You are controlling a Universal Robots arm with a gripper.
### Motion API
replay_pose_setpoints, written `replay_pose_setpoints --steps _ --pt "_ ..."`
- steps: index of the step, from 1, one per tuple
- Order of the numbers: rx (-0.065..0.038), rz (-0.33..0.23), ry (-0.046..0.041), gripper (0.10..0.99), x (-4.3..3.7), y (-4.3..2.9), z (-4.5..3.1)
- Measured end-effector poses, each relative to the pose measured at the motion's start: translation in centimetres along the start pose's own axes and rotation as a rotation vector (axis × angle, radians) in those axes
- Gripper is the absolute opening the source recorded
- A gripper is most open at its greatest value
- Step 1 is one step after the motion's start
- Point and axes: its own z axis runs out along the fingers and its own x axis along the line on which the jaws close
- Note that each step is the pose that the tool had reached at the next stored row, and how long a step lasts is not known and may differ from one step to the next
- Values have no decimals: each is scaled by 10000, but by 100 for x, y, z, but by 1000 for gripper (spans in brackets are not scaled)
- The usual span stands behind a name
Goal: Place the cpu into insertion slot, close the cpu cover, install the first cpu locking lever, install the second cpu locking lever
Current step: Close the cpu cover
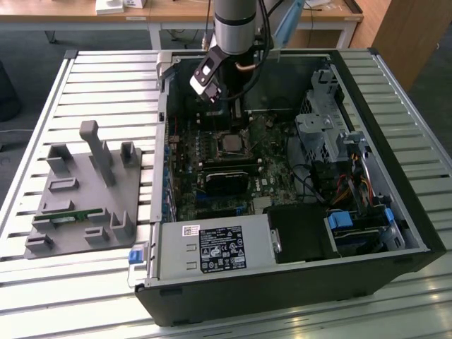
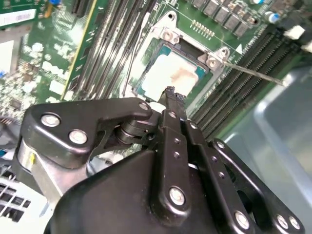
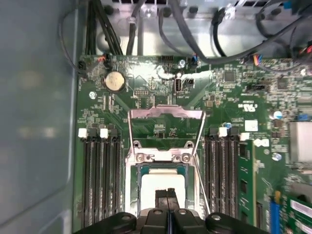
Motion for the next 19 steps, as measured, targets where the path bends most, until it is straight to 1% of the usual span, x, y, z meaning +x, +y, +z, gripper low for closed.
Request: replay_pose_setpoints --steps 5,7,8,10,14,16,17,19 --pt "0 8 0 106 -2 18 -227" --pt "1 8 -2 106 -3 23 -295" --pt "1 8 -6 106 -3 24 -308" --pt "-1 6 -8 106 -16 23 -309" --pt "-1 8 -8 106 -69 22 -308" --pt "6 7 -8 106 -73 30 -307" --pt "33 8 -10 106 -73 46 -306" --pt "138 6 -11 106 -73 107 -301"
